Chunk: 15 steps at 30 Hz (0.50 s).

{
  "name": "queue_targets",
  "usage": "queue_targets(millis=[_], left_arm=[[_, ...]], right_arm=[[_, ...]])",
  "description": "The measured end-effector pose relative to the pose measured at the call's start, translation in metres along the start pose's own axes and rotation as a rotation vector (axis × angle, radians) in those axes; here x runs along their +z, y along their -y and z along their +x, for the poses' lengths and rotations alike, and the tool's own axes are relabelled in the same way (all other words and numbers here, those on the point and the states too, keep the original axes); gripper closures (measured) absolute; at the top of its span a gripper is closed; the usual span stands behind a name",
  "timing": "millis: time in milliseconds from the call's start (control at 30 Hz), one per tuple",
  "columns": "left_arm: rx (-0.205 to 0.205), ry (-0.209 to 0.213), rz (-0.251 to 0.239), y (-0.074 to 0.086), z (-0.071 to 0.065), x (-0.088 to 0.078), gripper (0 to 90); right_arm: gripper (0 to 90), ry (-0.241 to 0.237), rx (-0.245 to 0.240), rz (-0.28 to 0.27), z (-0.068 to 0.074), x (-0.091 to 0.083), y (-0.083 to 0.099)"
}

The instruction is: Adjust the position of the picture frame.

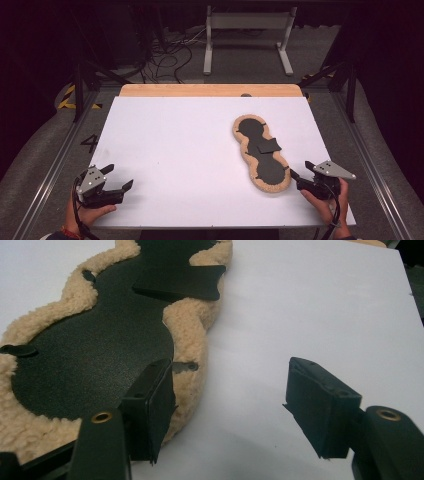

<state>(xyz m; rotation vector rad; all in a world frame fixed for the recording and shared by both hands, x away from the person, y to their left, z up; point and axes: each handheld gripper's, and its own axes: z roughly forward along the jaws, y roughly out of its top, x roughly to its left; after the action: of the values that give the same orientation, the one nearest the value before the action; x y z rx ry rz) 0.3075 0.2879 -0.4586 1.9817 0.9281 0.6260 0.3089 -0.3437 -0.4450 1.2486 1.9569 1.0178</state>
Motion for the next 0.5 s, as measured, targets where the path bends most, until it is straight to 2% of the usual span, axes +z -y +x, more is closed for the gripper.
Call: queue_targets(millis=[167,200,300,500], left_arm=[[0.012,0.001,0.010,0.001,-0.003,-0.001,19.0],[0.018,0.005,0.012,0.001,-0.003,-0.002,20.4],[0.018,0.013,0.014,0.002,-0.002,-0.002,23.9],[0.015,0.014,0.009,0.002,-0.001,-0.005,32.6]], right_arm=[[43.0,-0.013,0.013,0.002,-0.004,0.002,-0.002],[47.3,-0.015,0.036,0.004,-0.005,0.004,-0.004],[52.1,-0.023,0.059,0.007,-0.007,0.008,-0.006],[65.5,-0.030,0.035,0.040,-0.014,0.023,-0.017]])
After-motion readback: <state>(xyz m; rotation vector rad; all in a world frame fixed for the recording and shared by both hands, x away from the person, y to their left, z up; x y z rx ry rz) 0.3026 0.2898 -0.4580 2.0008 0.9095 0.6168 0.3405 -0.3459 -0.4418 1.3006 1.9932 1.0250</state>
